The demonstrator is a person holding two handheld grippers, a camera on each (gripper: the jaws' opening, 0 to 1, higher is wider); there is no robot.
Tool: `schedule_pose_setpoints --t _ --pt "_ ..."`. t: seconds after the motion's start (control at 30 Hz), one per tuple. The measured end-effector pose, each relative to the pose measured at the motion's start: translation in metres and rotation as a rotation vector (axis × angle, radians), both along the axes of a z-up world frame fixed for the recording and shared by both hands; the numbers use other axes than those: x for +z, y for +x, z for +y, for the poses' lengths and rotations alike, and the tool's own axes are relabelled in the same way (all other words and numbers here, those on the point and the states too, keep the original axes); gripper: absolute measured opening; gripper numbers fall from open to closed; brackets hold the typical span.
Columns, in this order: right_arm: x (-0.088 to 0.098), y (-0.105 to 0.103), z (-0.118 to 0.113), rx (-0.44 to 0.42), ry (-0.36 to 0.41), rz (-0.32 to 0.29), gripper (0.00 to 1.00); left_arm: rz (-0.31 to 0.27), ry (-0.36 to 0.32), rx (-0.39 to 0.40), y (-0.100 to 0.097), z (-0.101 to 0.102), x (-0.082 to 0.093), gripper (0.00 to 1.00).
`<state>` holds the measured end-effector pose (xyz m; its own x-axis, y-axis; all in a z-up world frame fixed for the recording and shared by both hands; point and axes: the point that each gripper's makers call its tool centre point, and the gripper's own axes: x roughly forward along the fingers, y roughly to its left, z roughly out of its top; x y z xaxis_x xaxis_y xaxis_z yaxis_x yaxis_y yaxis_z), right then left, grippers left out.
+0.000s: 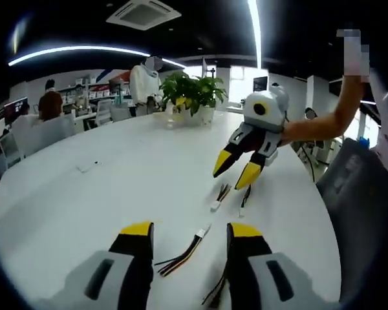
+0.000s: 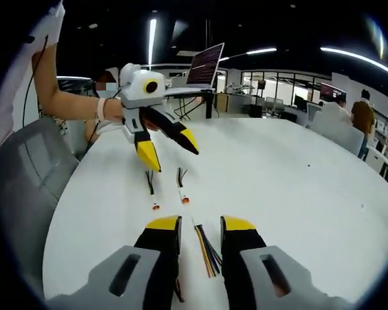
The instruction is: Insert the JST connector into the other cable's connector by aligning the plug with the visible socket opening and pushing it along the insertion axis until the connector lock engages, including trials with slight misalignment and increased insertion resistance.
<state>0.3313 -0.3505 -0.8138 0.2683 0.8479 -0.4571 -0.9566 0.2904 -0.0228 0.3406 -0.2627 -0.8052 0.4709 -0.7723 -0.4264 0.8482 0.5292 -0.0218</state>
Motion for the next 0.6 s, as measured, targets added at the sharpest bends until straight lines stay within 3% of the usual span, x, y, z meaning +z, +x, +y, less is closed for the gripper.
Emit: schedule_pose_setpoints --t 0.27,0.6 --pt "-0.008 0.0 0.006 0.023 0.0 -0.002 0.16 0.057 -0.002 -0.021 -0.003 -0.003 -0.015 0.35" --pt "-0.017 0.003 0.009 0.039 0.002 0.012 0.15 0.076 -0.021 -0.047 -0.004 -0.009 -0.021 0.28"
